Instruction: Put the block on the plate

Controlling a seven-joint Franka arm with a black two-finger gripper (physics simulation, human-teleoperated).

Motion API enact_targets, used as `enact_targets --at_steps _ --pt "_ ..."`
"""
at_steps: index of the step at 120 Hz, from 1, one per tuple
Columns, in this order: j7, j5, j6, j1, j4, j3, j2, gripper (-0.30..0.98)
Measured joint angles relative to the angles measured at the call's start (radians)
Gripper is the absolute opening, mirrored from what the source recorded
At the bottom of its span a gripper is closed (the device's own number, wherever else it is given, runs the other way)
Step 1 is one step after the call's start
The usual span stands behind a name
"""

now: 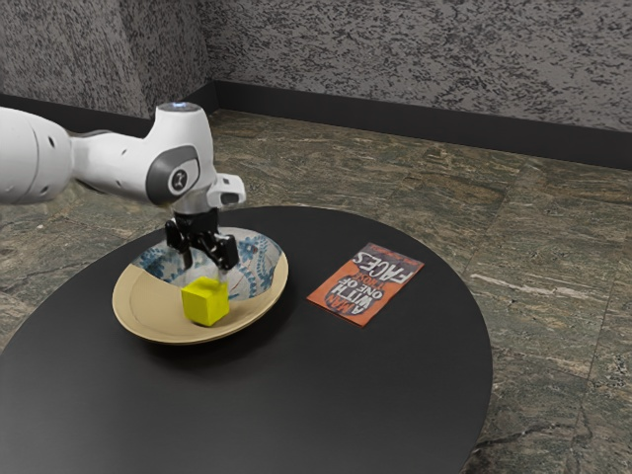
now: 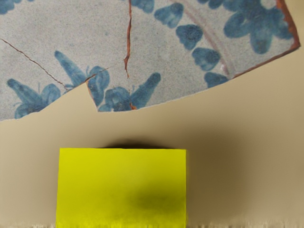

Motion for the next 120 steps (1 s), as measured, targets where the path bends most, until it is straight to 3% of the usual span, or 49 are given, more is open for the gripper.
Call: enact_targets --at_steps 48,90,120 --pt "0.02 0.004 -0.104 0.004 0.006 -0.011 -0.163 0.68" --pt "0.035 0.014 -0.237 -0.007 0.144 -0.004 -0.196 0.69" --pt "0.039 0.018 -0.335 -0.05 0.24 0.065 -0.209 0.69"
